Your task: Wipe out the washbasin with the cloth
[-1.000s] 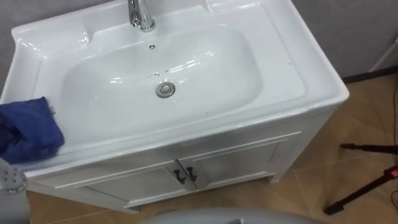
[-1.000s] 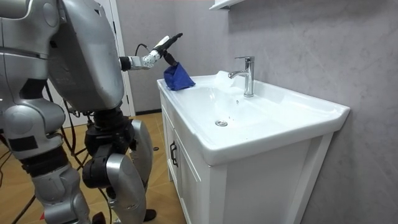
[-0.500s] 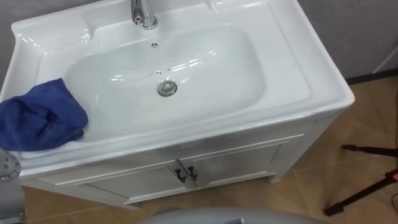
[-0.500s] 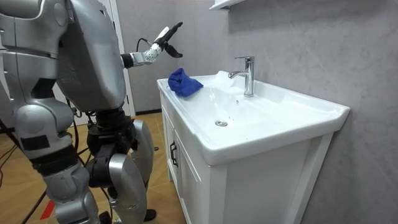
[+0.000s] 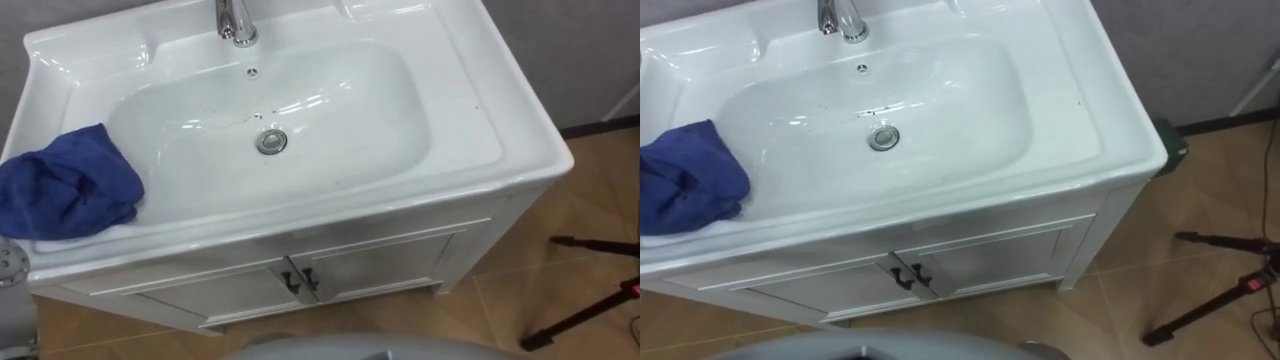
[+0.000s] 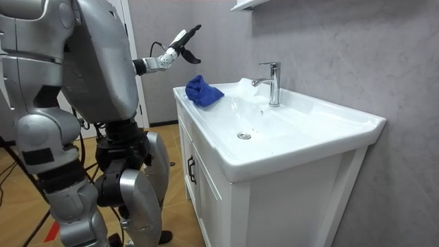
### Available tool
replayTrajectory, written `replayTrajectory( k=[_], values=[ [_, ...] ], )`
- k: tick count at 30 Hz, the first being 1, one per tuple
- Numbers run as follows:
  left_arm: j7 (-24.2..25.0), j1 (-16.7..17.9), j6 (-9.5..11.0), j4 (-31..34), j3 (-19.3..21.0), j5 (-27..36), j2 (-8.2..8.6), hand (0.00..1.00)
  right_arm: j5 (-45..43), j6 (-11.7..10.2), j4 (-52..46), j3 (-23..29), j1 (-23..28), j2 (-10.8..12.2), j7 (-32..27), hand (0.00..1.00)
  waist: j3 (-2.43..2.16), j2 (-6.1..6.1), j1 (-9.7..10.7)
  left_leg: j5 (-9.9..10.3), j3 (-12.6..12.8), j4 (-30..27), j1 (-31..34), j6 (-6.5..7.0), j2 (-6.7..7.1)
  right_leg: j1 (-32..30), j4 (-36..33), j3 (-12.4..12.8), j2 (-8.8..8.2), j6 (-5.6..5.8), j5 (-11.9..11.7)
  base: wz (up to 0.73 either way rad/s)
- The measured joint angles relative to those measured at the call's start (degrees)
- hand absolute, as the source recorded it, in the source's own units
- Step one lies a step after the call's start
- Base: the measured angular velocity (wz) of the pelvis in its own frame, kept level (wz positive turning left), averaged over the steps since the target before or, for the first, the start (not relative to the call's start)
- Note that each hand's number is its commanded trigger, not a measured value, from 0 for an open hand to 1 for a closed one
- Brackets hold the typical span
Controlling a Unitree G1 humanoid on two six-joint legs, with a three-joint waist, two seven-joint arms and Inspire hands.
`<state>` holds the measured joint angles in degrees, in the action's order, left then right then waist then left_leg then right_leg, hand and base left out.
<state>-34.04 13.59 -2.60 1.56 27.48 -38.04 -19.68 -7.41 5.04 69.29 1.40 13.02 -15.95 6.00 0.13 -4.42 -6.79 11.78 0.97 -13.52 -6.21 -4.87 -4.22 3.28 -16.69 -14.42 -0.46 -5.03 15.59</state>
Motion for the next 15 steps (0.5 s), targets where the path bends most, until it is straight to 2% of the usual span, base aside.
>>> replayTrajectory(
  k=[3,8,10,15],
  values=[
    [0.0,0.2,0.0,-0.1,0.8,0.0,-0.01,0.00,0.0,0.0,-0.4,0.2,0.7,0.0,-0.2,0.00,-0.23,-0.31,-0.6,0.0,0.0,0.1,-0.1,0.00,0.00,0.1,0.0,0.1,0.00,-0.01,0.0,-0.02],
    [-1.9,1.4,0.0,-3.5,6.6,0.2,-0.04,0.00,-0.5,0.1,-1.2,0.4,1.6,-0.2,-1.1,0.00,-0.41,-0.60,-3.0,0.0,0.2,0.3,-0.3,0.00,0.07,-0.2,-0.2,0.4,0.00,-0.01,0.0,-0.05],
    [-3.1,2.1,-0.1,-5.1,7.6,0.6,-0.04,0.00,-1.1,0.3,-1.2,0.4,1.7,-0.2,-1.4,0.00,-0.43,-0.67,-4.0,0.0,0.1,0.7,-0.3,0.00,0.06,-0.3,-0.2,0.1,-0.01,0.02,0.0,0.07],
    [-3.8,5.5,-1.2,-8.3,10.0,6.7,0.10,0.00,-2.2,1.8,-3.4,0.5,1.7,-0.2,-2.0,0.00,-0.52,-0.78,-5.9,0.0,-1.7,0.6,0.4,0.00,0.22,-0.4,-0.1,-0.7,-0.07,0.09,0.1,0.12]
  ],
)
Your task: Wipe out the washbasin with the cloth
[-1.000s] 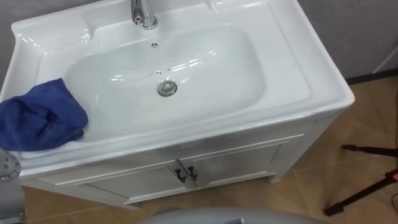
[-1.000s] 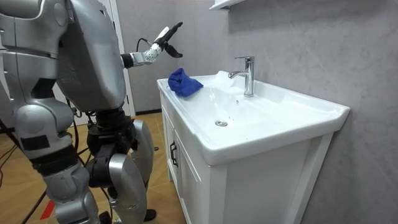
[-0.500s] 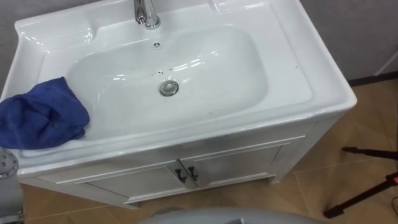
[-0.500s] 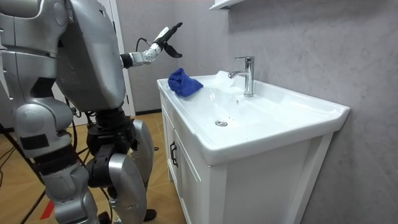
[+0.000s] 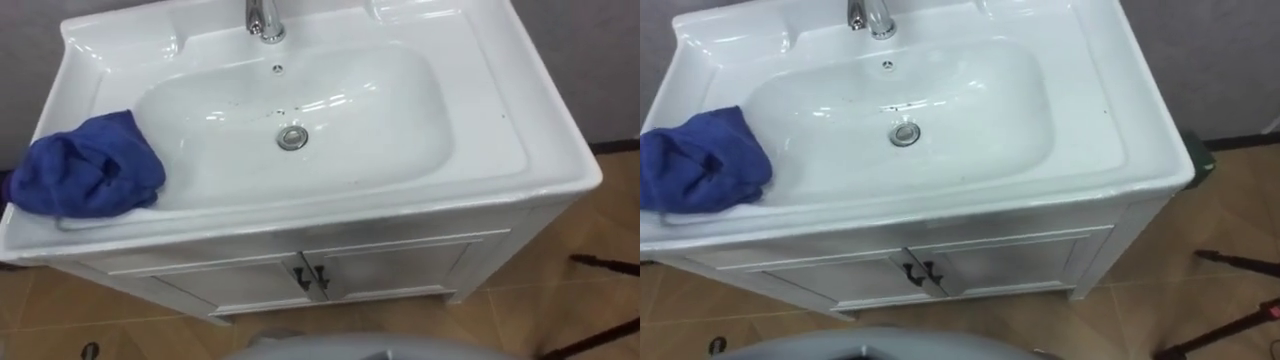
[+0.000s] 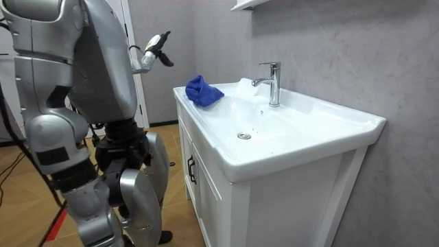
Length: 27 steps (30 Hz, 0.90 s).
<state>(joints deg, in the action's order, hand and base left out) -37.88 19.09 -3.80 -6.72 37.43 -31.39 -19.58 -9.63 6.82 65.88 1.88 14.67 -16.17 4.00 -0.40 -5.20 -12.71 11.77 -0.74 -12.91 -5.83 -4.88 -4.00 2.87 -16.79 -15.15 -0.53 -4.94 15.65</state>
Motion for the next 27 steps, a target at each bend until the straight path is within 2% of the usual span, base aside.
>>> replayTrajectory(
  k=[4,9,12,15,18,20,23,27],
  values=[
    [-1.1,1.3,0.0,-4.9,0.9,2.1,0.26,0.00,-0.3,0.2,-1.7,0.0,0.0,-0.3,-0.1,0.00,-0.45,-0.07,-0.7,0.0,-0.6,0.1,0.3,0.00,0.06,0.1,0.0,-0.9,-0.11,0.06,0.0,0.14],
    [-1.9,5.4,0.3,-10.2,0.5,8.3,2.51,0.00,0.5,0.3,-2.0,-0.4,-0.7,-0.5,0.4,0.00,-0.66,0.28,-1.4,0.0,-2.8,-0.3,0.8,0.00,0.52,0.2,-0.1,-1.9,-0.48,0.27,0.3,0.15],
    [-2.1,6.8,0.3,-17.8,0.5,12.6,3.66,0.00,0.5,0.3,-1.9,-0.6,-0.6,-0.6,0.4,0.00,-0.57,0.35,-1.6,0.0,-4.2,-0.4,1.2,0.00,0.87,0.6,0.0,-3.6,-0.92,0.44,0.4,0.20],
    [-3.1,7.4,0.4,-23.0,0.3,16.6,4.48,0.00,0.1,0.2,-1.5,-0.6,-1.0,-0.6,-0.1,0.00,-0.52,0.73,-1.3,0.0,-4.6,-0.5,1.2,0.01,1.19,1.0,0.0,-3.9,-1.17,0.82,0.7,0.19],
    [-3.3,9.3,0.7,-27.9,-0.9,21.0,6.57,0.00,0.5,0.2,-1.6,-0.5,-1.5,-0.9,0.0,0.00,-0.50,1.12,-1.4,0.0,-5.3,-0.3,1.1,0.01,1.59,1.2,-0.2,-4.0,-1.54,1.09,0.8,0.07],
    [-3.1,9.5,1.6,-34.5,-2.0,24.9,7.66,0.00,0.2,0.1,-1.6,-0.1,-2.1,-0.8,0.0,0.00,-0.45,1.28,-1.2,0.0,-5.8,0.7,0.4,0.02,1.71,1.3,-0.2,-4.2,-1.66,1.30,0.8,0.02],
    [-2.3,9.5,1.6,-42.2,-3.1,28.8,7.81,0.00,0.3,0.1,-1.6,-0.1,-2.2,-0.7,0.8,0.00,-0.32,1.54,-0.5,0.0,-5.8,1.3,-0.2,0.03,1.84,1.9,-0.1,-4.6,-1.89,1.61,1.0,0.07],
    [-1.3,9.5,1.7,-48.1,-4.9,33.4,7.82,0.00,0.9,-0.2,-1.6,0.0,-2.1,-0.6,1.5,0.00,-0.30,1.54,0.1,0.0,-5.6,1.7,-0.9,0.05,1.89,2.1,-0.1,-4.2,-1.95,1.74,1.1,-0.03]
  ],
)
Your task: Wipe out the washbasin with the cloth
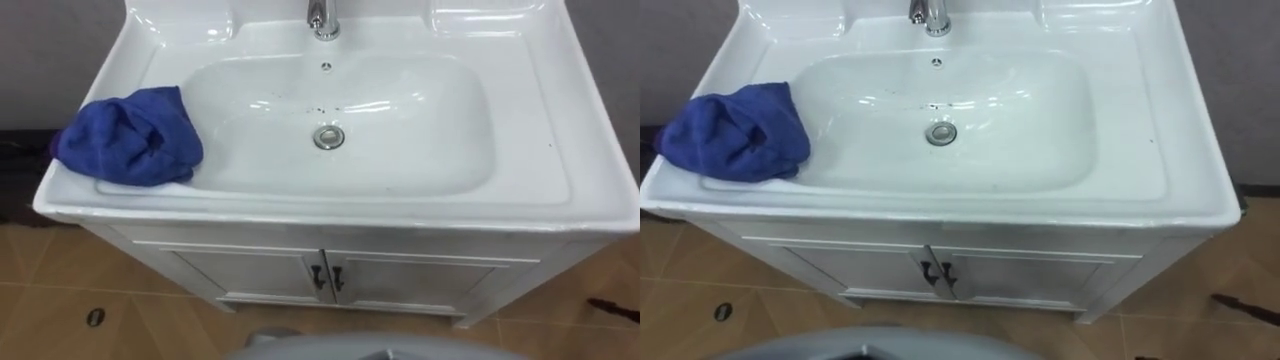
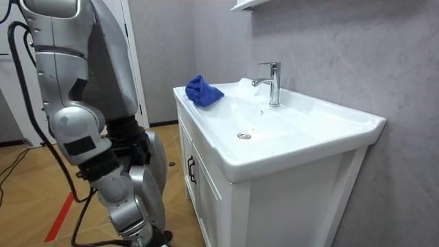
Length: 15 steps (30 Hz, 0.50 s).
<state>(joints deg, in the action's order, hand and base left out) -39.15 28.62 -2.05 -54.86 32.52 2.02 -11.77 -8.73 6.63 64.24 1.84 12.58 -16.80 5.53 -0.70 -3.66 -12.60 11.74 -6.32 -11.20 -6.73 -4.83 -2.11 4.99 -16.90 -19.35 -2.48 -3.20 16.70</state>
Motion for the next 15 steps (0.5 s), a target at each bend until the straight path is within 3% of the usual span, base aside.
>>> replayTrajectory(
  k=[6,7,11,15],
  values=[
    [1.7,-0.5,1.3,-7.1,-2.0,0.4,0.85,0.00,0.1,-1.8,1.2,0.1,-0.1,0.6,1.7,0.00,0.03,0.40,2.8,-0.2,1.6,0.5,-0.7,0.24,0.06,0.0,-0.5,0.8,-0.22,0.19,0.3,-0.06],
    [2.3,-1.2,1.4,-7.9,-2.9,0.8,0.88,0.00,0.1,-1.9,1.7,0.0,-0.1,1.0,1.7,0.00,0.32,0.76,3.3,-0.2,1.7,0.5,-0.7,0.24,0.27,-0.1,-1.2,0.9,-0.54,0.22,0.8,0.00],
    [4.0,-2.9,2.3,-9.4,-6.7,1.2,1.70,0.00,0.5,-2.9,3.0,0.1,-0.4,1.3,2.3,0.00,0.38,2.08,5.4,-0.2,3.4,0.4,-1.0,0.26,0.50,-0.8,-2.0,2.2,-0.88,0.43,1.3,-0.14],
    [8.2,-5.9,2.9,-10.0,-10.6,0.8,1.66,0.00,0.6,-3.7,4.9,0.1,-1.3,1.8,2.7,0.00,0.76,3.45,6.9,-0.2,5.0,0.5,-1.1,0.27,0.44,-1.0,-1.7,3.2,-0.73,0.51,1.1,-0.15]
  ],
)
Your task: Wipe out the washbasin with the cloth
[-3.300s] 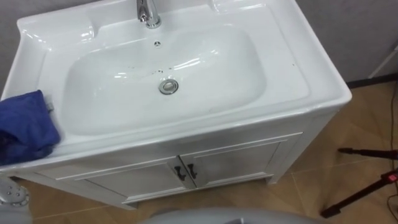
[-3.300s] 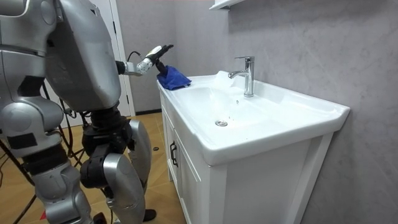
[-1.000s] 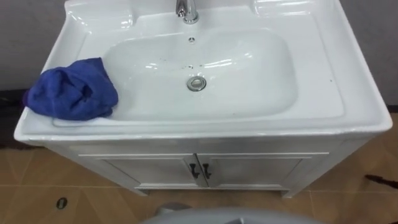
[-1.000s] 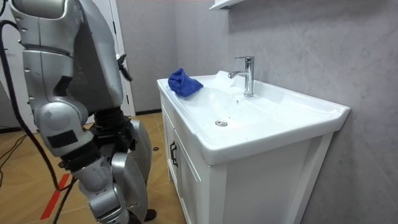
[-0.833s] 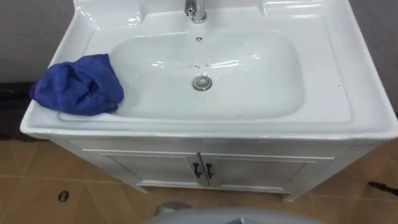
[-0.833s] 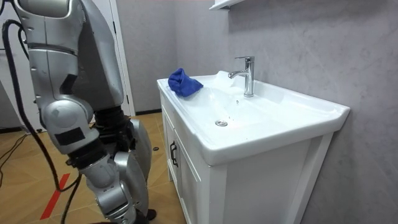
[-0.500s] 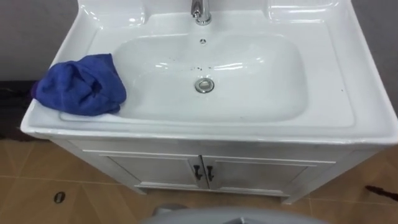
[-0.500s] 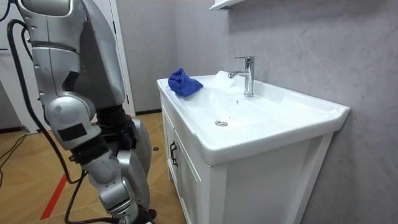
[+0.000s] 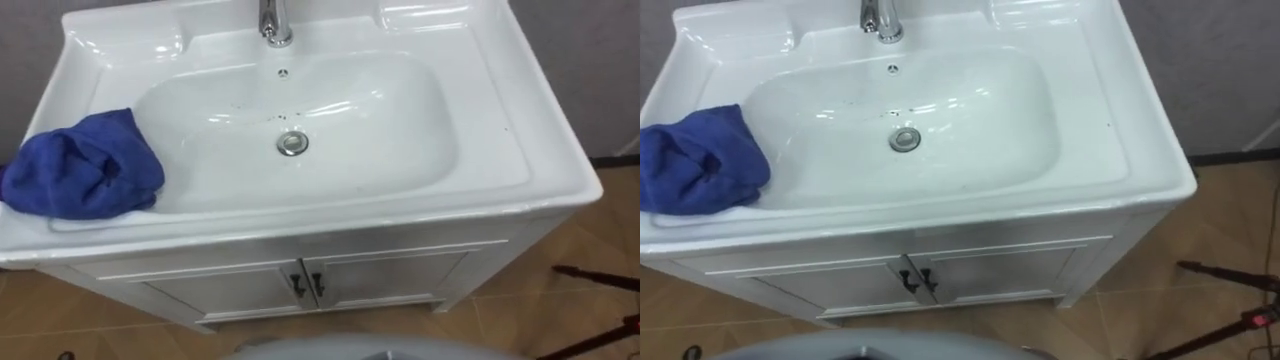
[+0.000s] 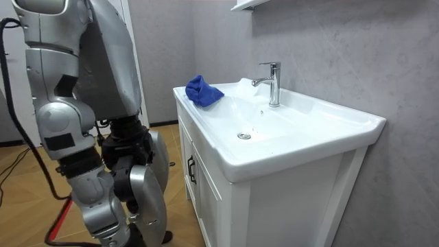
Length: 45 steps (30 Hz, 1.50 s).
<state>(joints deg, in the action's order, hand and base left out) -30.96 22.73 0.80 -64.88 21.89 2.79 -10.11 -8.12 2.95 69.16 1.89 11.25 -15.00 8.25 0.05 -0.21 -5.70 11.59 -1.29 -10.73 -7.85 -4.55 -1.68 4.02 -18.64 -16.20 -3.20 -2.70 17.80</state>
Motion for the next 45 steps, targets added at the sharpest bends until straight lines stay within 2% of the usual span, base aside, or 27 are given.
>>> replayTrajectory(
  k=[2,4,6,8,12,15,16,17,20,24,26,28,34,38,42,45],
  values=[
    [2.8,-1.5,0.0,0.3,-4.3,-0.4,0.11,0.00,-0.4,-0.1,0.2,-0.1,-0.3,0.3,0.0,0.00,0.04,0.22,1.3,0.1,0.5,-0.1,0.0,0.14,-0.15,0.4,1.0,0.6,0.28,0.01,-0.6,-0.22],
    [4.9,-3.3,0.0,0.7,-6.0,-2.5,0.11,0.00,-0.8,-0.4,0.4,-0.1,-0.4,0.8,0.0,0.00,0.18,0.43,2.3,0.1,1.2,0.0,0.1,0.15,-0.25,0.6,1.8,0.6,0.45,0.13,-0.9,-0.02],
    [6.5,-4.7,0.0,1.0,-7.1,-4.6,0.10,0.00,-1.0,-0.4,0.7,-0.1,-0.5,1.3,0.0,0.00,0.26,0.63,2.9,0.1,1.8,0.0,-0.1,0.18,-0.24,0.6,2.0,1.3,0.51,0.16,-1.0,-0.20],
    [8.0,-5.8,0.0,1.4,-8.6,-5.8,0.13,0.00,-1.0,-0.4,0.6,-0.1,-0.7,1.7,-0.1,0.00,0.29,0.75,3.5,0.3,4.2,0.1,-0.9,0.55,-0.35,0.7,2.0,2.6,0.62,0.21,-1.0,-0.32],
    [11.2,-8.0,0.0,1.5,-10.5,-5.9,0.18,0.00,-1.0,-0.3,-0.2,-0.6,-1.0,2.0,-0.1,0.00,0.23,0.88,4.1,0.5,6.7,0.5,-0.9,0.72,-0.78,0.3,2.9,4.5,1.26,0.33,-2.0,-0.30],
    [13.3,-7.5,-1.7,1.8,-11.1,-6.0,0.76,0.00,-1.0,-0.1,-0.5,-0.6,-1.0,2.5,-0.9,0.00,0.23,1.00,4.5,0.7,7.6,0.5,-0.6,1.13,-0.88,0.3,3.7,5.2,1.40,0.56,-2.9,-0.15],
    [14.5,-7.5,-2.1,1.9,-11.6,-6.1,0.76,0.00,-1.0,0.7,-0.4,-0.6,-1.0,3.0,-1.4,0.00,0.12,1.26,5.0,1.0,7.7,0.5,-0.5,1.52,-0.90,0.3,4.0,5.2,1.43,0.74,-3.0,0.08],
    [15.5,-7.8,-2.4,1.9,-12.1,-6.2,0.76,0.00,-1.1,1.2,-0.3,-0.6,-1.0,3.4,-1.5,0.00,0.22,1.24,5.4,1.1,7.8,0.5,-0.5,1.74,-0.85,0.3,4.1,5.3,1.41,0.98,-3.2,0.05],
    [17.6,-8.3,-3.3,1.6,-13.3,-6.3,0.79,0.00,-1.6,2.1,0.0,-0.6,-1.4,4.1,-1.5,0.00,0.38,0.88,5.4,1.7,8.8,0.6,-0.6,2.63,-0.69,0.0,4.2,5.9,1.32,1.60,-3.6,-0.09],
    [20.0,-9.4,-4.4,0.7,-13.6,-7.5,0.84,0.00,-1.7,2.5,0.7,-0.6,-1.1,4.3,-1.1,0.00,0.21,0.22,5.4,1.9,9.4,1.0,-0.6,2.98,-0.47,-0.3,5.1,5.9,1.32,2.26,-4.6,-0.06],
    [21.8,-9.6,-4.6,0.7,-13.7,-7.5,0.84,0.00,-1.7,3.4,1.2,-0.6,-0.9,4.8,-0.5,0.00,0.26,-0.07,5.5,2.4,9.7,1.1,-0.7,3.85,-0.40,-0.3,5.0,5.9,1.28,2.55,-4.8,0.00],
    [22.9,-9.8,-4.9,0.7,-13.7,-7.5,0.85,0.00,-1.7,4.1,1.6,-0.6,-1.0,5.3,-0.4,0.00,0.24,-0.25,5.4,2.5,10.0,1.1,-0.8,4.01,-0.26,-0.4,4.9,6.1,1.21,2.82,-5.0,-0.02],
    [25.6,-9.7,-6.9,0.4,-13.7,-8.9,0.99,0.00,-1.4,4.8,2.0,-0.6,-1.0,5.5,0.8,0.00,0.55,-1.28,5.4,3.2,10.7,1.0,-0.9,5.16,0.35,-1.2,3.9,7.3,0.58,3.66,-5.3,-0.07],
    [26.8,-9.3,-8.5,0.4,-13.6,-11.3,1.08,0.00,-1.2,5.7,2.0,-0.7,-1.0,5.6,1.4,0.00,0.25,-1.29,5.4,3.4,10.7,0.4,-0.8,5.60,0.55,-1.3,3.8,7.5,0.19,4.14,-5.6,-0.01],
    [28.0,-9.0,-9.7,0.4,-13.7,-12.6,1.12,0.00,-1.1,5.9,2.0,-0.7,-1.1,5.7,2.3,0.00,-0.25,-0.50,5.3,3.5,10.7,-0.1,-0.7,5.77,0.63,-1.1,3.8,7.5,0.10,4.27,-5.6,0.00],
    [28.4,-8.7,-10.4,0.4,-13.7,-12.6,1.24,0.00,-0.7,6.0,2.0,-0.7,-1.1,5.7,2.4,0.00,-0.40,-0.13,5.3,3.5,10.7,-0.3,-0.7,5.77,0.94,-1.0,3.8,7.5,0.11,4.28,-5.6,0.00]
  ],
)
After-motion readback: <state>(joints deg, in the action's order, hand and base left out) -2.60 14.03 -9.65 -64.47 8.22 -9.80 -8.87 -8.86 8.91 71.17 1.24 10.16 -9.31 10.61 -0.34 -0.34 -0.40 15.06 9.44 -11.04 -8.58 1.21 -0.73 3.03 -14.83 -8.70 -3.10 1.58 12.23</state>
